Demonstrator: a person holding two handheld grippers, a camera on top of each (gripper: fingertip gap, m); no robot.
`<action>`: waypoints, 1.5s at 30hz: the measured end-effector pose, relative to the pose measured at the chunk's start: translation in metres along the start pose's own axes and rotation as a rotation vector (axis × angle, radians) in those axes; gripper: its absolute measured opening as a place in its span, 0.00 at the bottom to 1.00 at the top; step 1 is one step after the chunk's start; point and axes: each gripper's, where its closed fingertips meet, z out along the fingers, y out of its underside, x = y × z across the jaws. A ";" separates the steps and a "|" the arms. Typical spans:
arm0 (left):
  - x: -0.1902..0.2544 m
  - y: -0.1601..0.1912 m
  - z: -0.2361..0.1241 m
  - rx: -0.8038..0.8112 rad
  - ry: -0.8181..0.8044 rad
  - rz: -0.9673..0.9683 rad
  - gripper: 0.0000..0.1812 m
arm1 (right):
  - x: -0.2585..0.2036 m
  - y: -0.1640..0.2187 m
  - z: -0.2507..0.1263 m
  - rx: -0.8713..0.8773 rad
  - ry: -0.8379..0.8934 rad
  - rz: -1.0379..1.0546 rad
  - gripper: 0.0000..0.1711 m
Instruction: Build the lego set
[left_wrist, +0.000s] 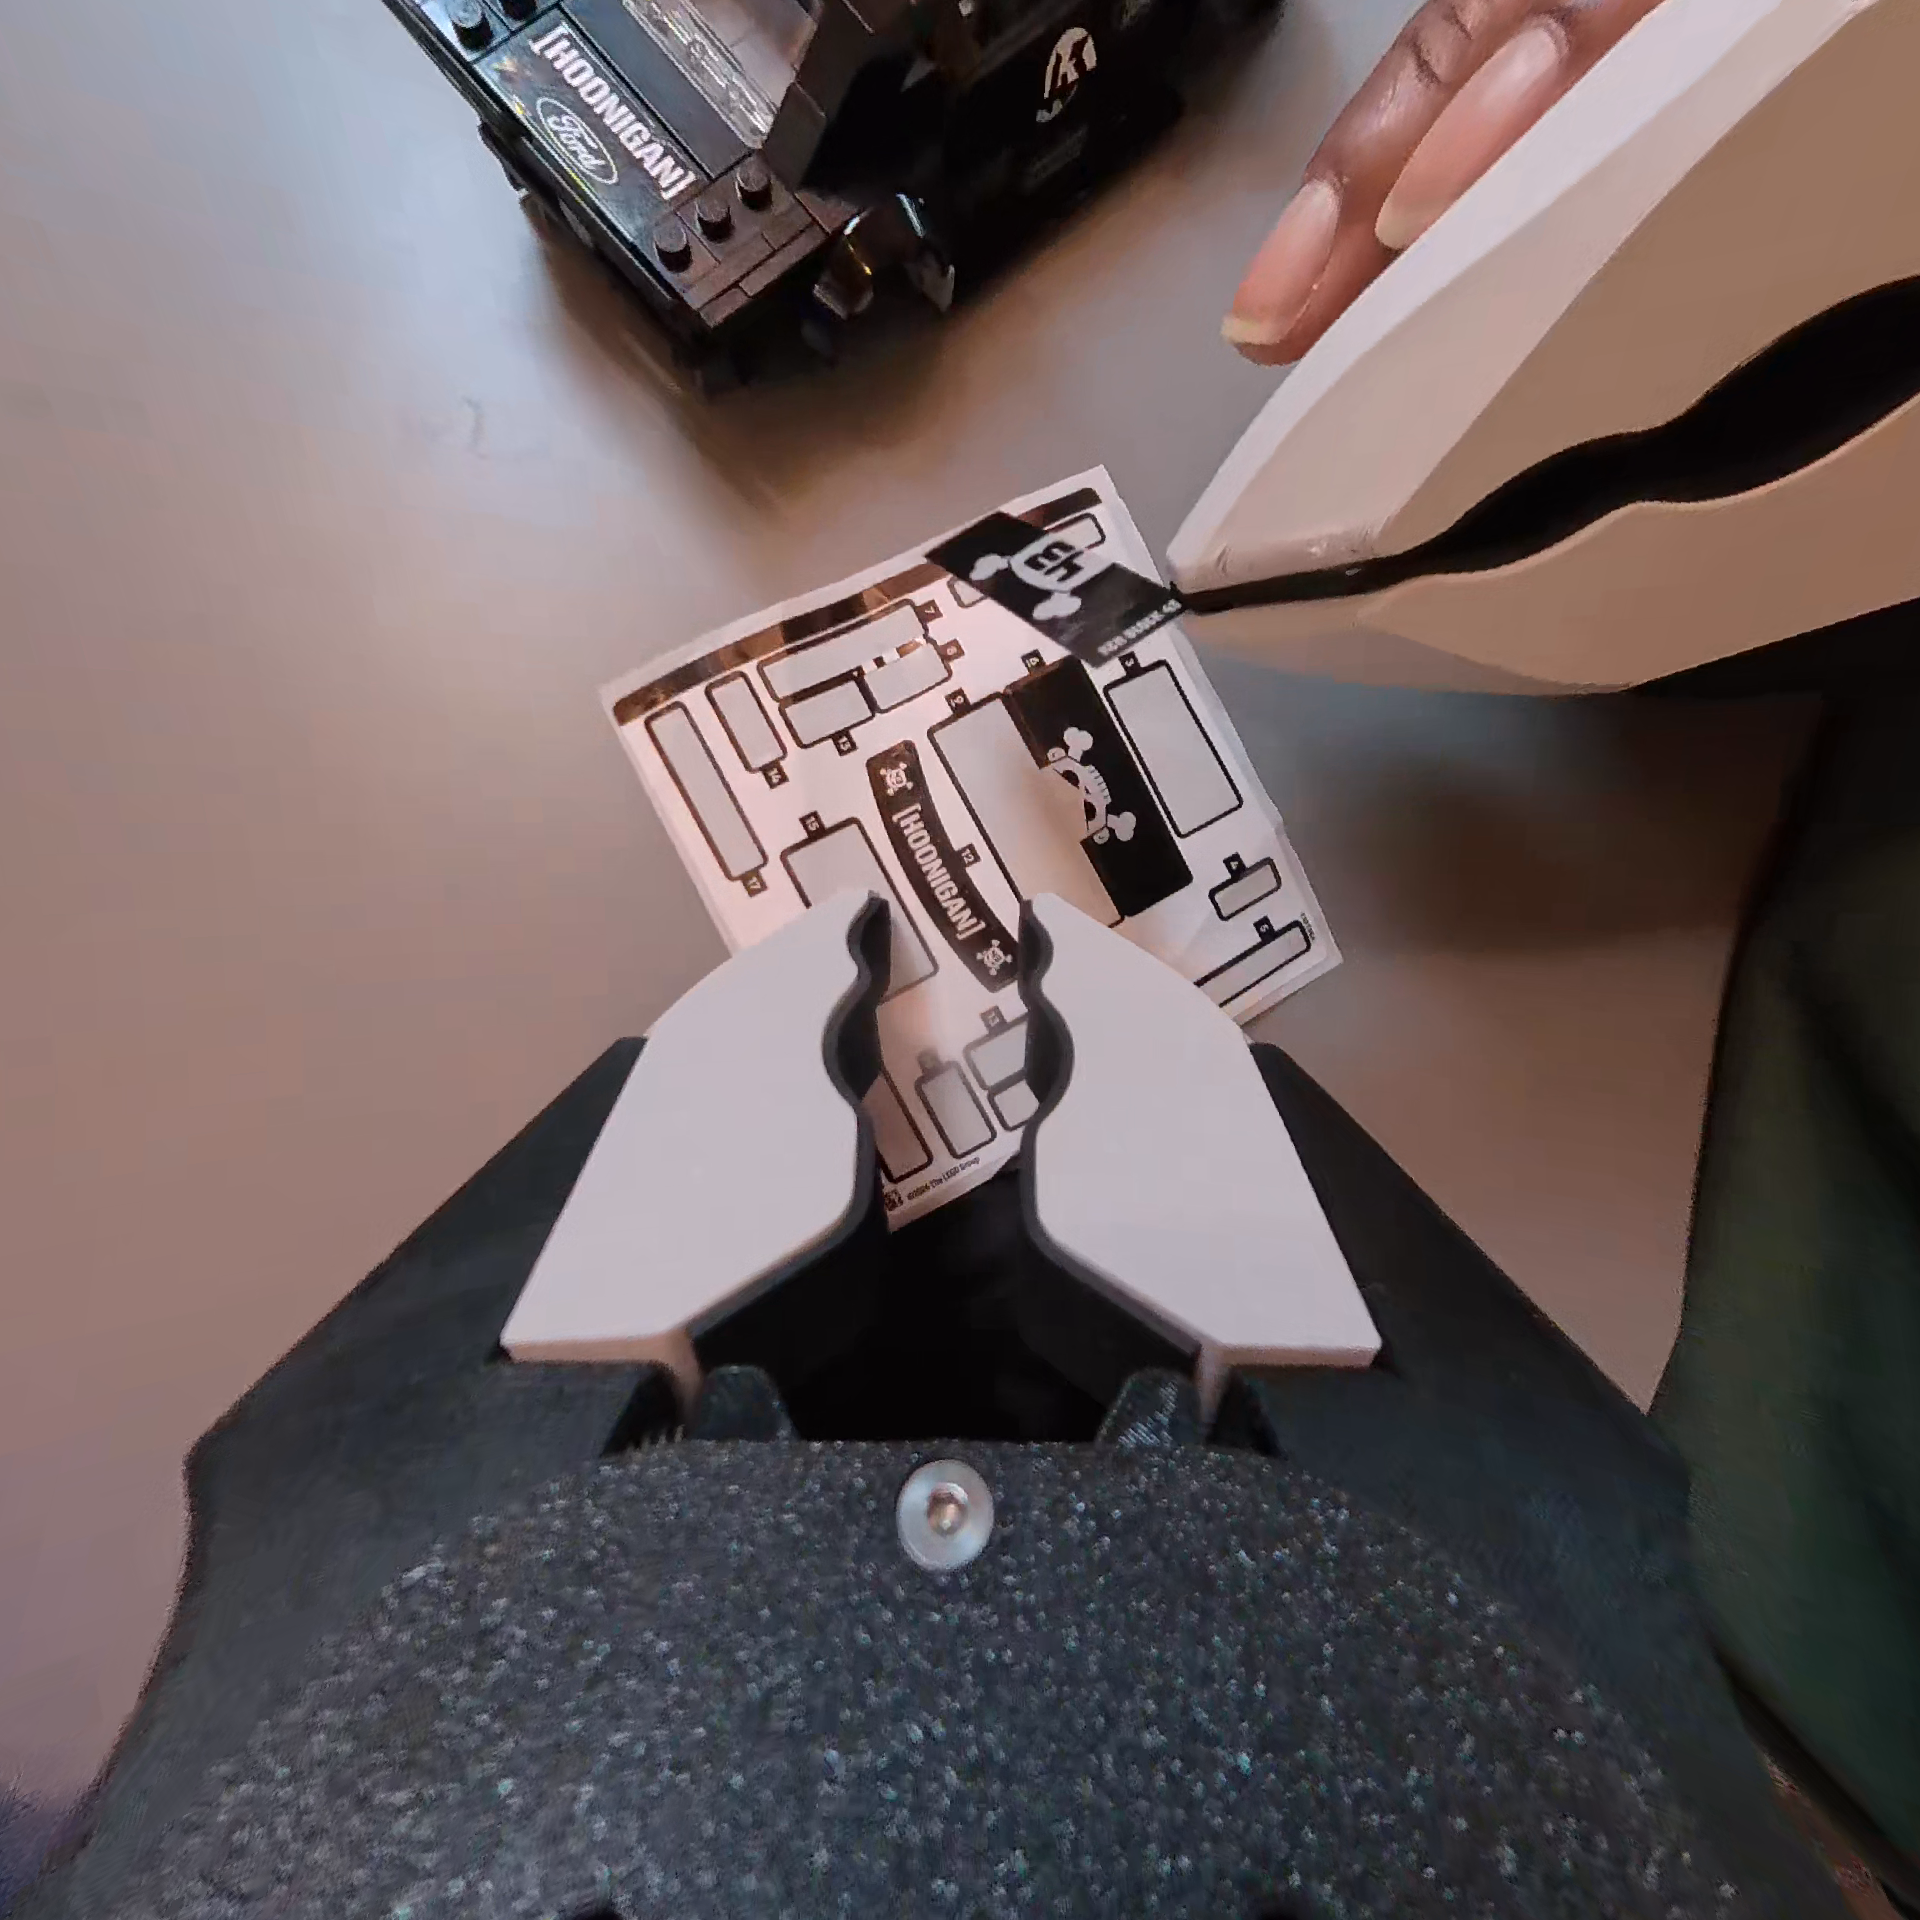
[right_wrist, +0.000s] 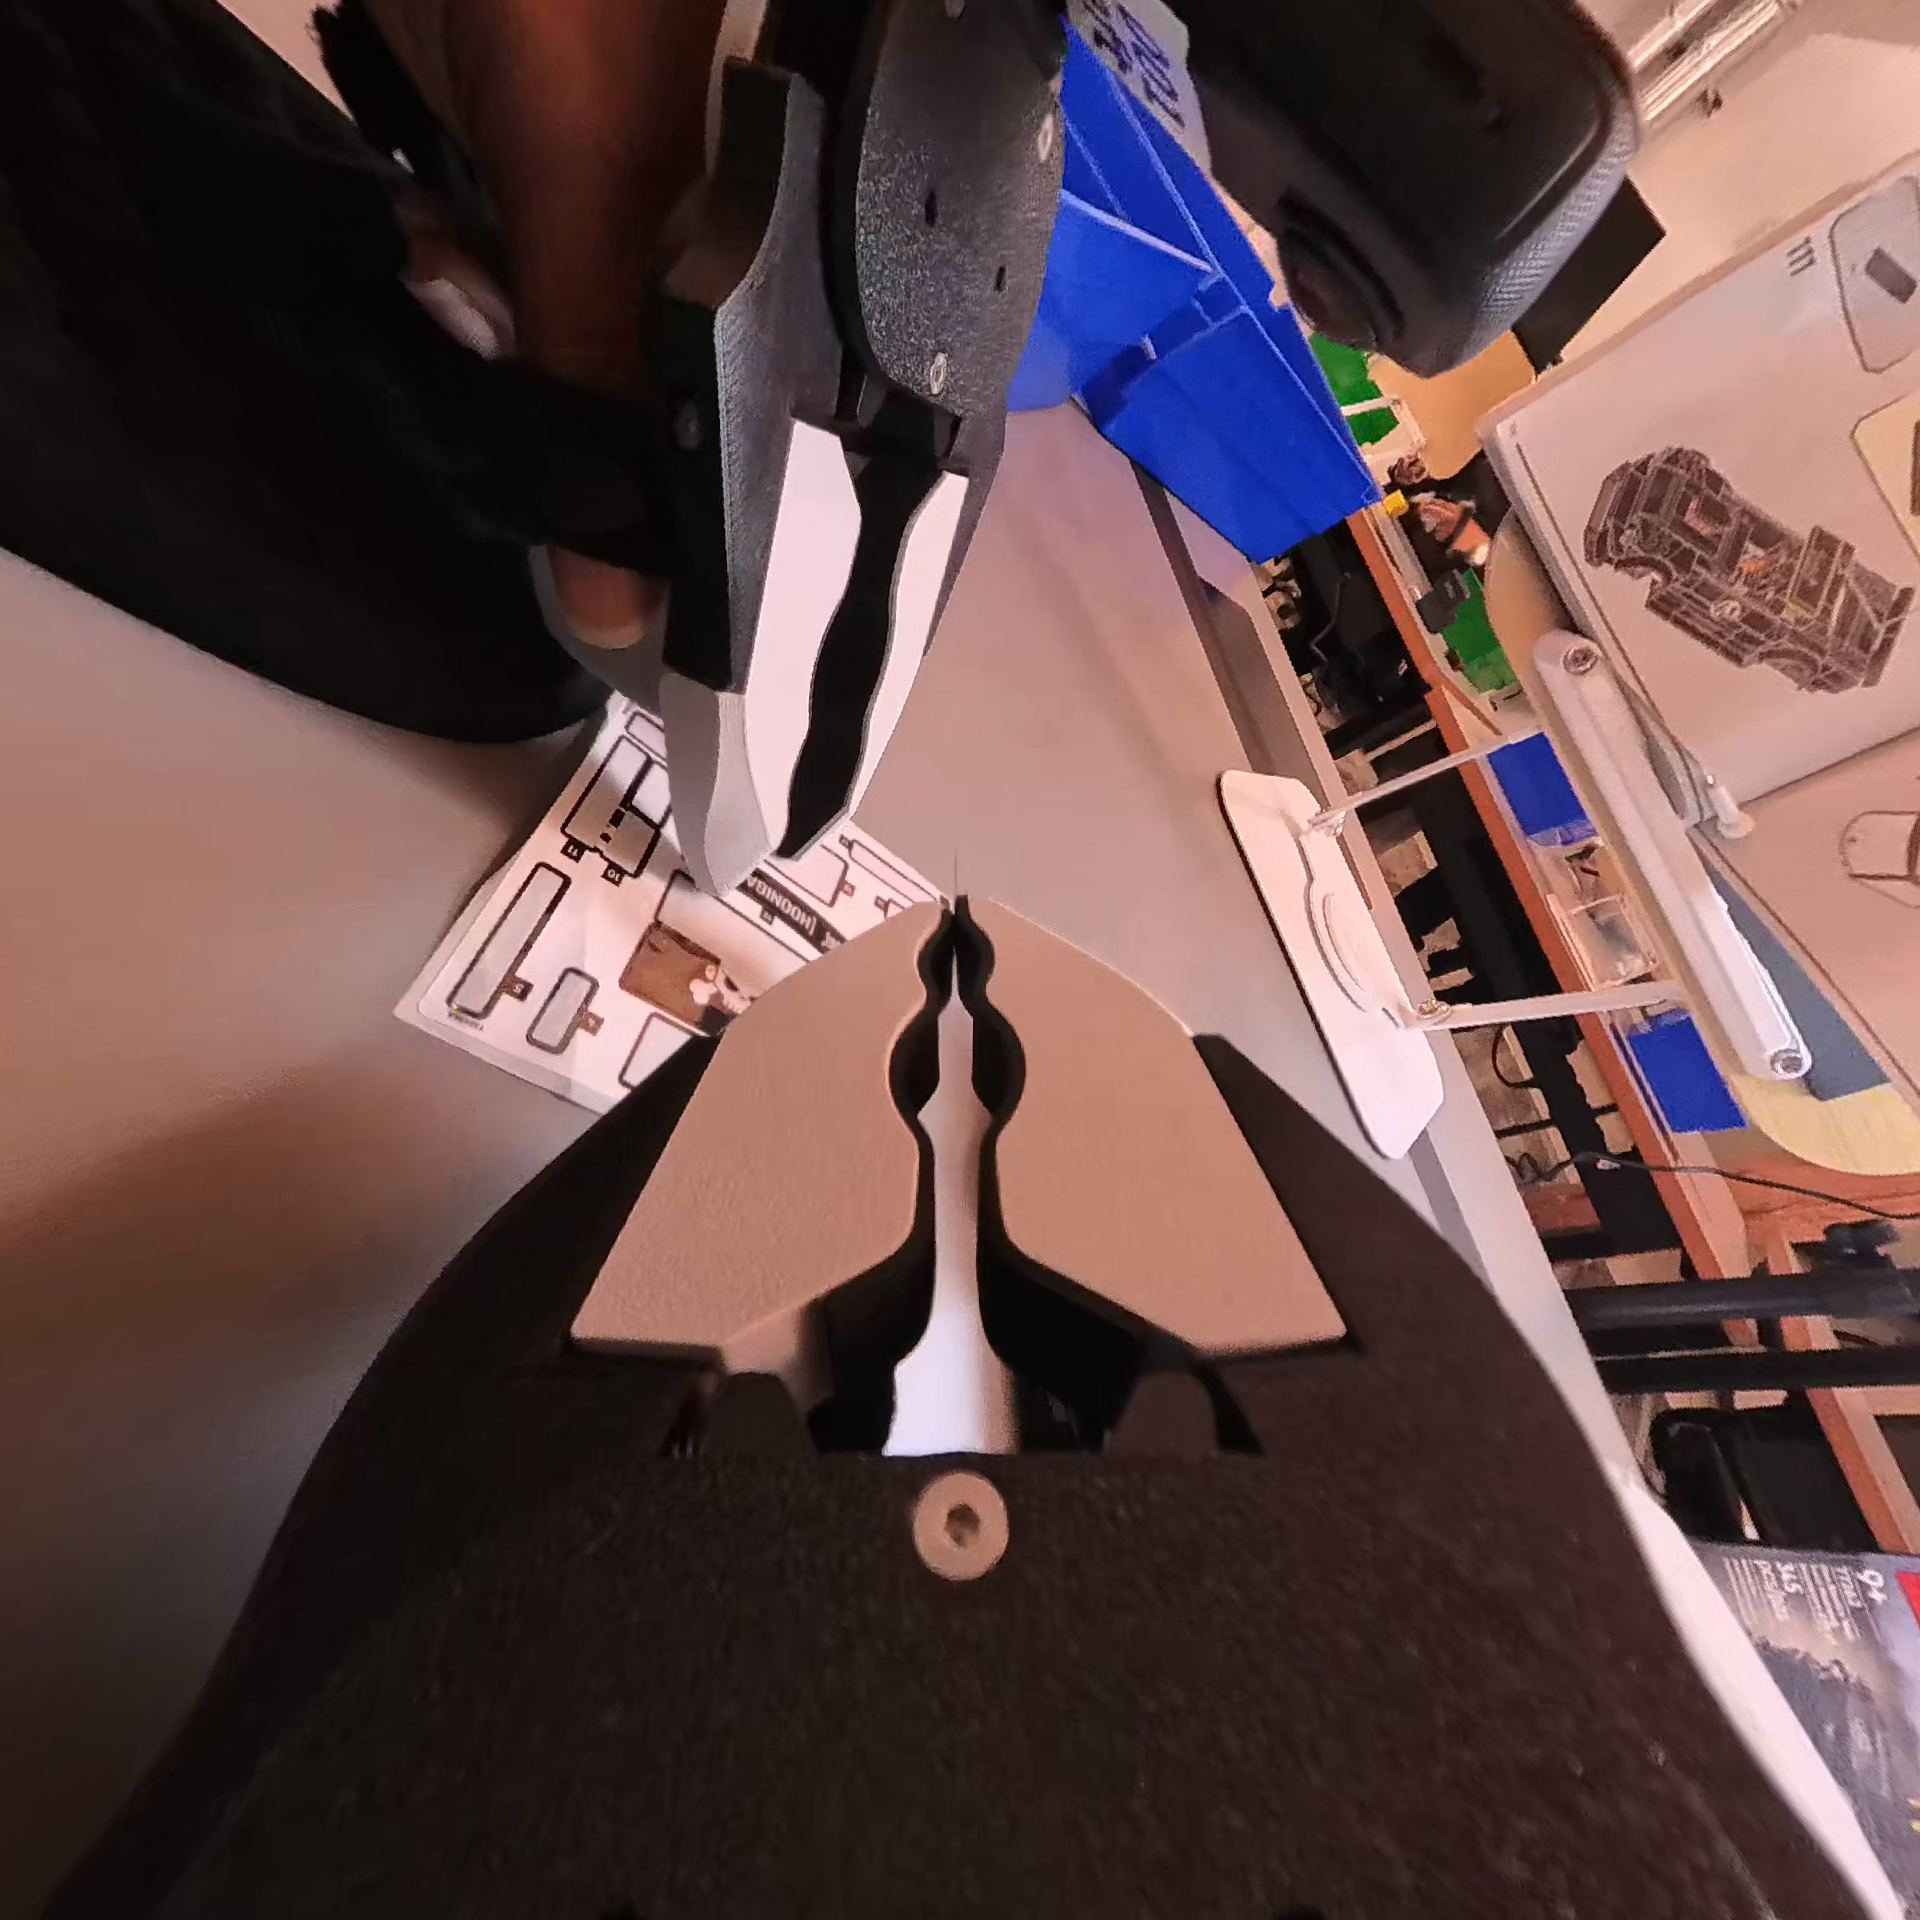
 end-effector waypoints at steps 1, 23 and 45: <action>0.000 -0.001 0.001 -0.004 -0.007 0.003 0.12 | 0.001 0.001 -0.001 -0.003 0.003 0.004 0.00; 0.001 -0.017 -0.001 0.067 0.004 -0.028 0.18 | 0.002 0.008 -0.002 0.009 0.007 0.027 0.00; -0.010 -0.023 -0.014 0.067 -0.056 0.084 0.09 | -0.024 0.002 0.001 0.020 -0.011 -0.145 0.00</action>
